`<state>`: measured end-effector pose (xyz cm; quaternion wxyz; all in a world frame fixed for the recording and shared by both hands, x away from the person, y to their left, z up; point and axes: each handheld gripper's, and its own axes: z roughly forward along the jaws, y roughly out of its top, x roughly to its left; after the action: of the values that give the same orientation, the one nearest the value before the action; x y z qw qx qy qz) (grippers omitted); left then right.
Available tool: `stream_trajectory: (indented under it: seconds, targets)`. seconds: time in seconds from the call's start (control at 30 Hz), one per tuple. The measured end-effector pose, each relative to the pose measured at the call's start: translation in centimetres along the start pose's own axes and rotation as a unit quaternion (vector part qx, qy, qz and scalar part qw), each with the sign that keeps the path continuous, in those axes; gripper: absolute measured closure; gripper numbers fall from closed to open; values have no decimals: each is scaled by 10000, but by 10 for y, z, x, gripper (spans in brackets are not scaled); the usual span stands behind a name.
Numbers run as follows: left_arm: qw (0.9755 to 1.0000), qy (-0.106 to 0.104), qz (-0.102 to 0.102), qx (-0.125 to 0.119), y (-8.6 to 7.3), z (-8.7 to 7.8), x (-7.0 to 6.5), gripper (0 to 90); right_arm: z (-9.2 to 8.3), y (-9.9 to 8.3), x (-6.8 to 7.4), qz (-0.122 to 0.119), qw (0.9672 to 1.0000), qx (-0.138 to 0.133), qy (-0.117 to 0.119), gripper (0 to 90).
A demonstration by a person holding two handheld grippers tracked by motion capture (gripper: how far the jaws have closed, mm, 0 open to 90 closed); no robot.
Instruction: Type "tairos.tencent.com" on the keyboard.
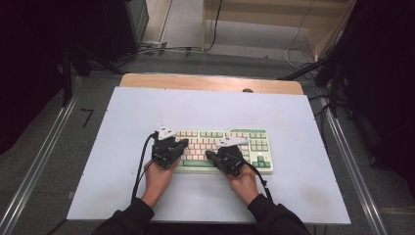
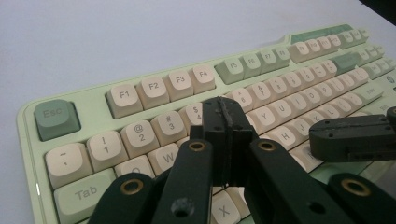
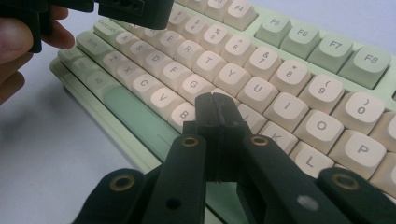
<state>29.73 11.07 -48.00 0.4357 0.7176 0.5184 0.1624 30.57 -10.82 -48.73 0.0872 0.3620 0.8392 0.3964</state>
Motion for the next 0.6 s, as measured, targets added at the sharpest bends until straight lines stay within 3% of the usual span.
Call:
stream_trajectory:
  seconds: [0.6]
  targets:
    - [10000,-5,-14,3,0,1,0,900,2,-1,1,-26,10000,34,1,873]
